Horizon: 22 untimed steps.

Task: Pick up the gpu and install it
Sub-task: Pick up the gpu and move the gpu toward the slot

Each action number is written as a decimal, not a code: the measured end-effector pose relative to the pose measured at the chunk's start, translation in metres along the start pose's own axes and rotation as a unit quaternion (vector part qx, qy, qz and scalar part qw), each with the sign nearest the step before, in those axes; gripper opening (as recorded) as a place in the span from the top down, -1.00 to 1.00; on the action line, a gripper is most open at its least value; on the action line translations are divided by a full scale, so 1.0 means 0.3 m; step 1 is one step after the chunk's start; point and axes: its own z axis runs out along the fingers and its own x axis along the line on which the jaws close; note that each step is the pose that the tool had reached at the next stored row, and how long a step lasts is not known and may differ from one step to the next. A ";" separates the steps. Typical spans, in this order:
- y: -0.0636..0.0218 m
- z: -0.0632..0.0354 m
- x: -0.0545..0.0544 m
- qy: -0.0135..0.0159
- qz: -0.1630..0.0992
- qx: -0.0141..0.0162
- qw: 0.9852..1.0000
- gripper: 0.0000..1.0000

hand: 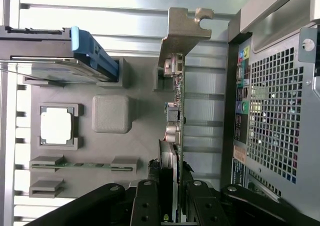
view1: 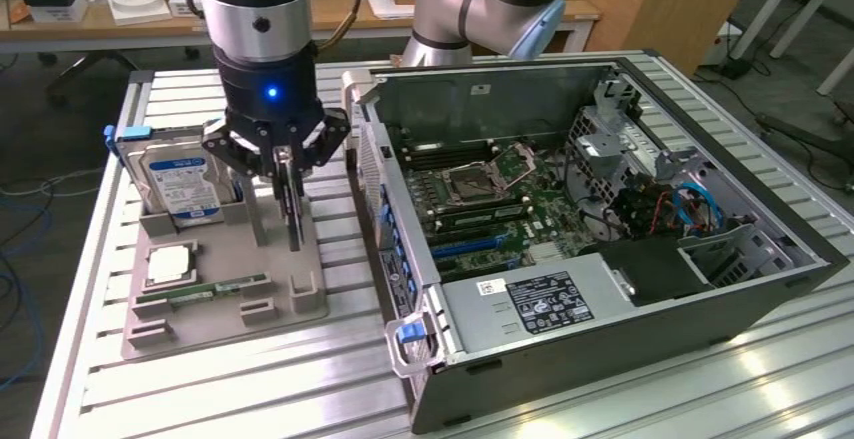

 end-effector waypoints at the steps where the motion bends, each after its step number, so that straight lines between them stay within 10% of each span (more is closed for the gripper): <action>1: 0.000 -0.005 0.000 0.000 0.000 0.000 1.000 0.47; 22: 0.007 -0.132 0.000 0.001 0.000 0.000 1.000 0.47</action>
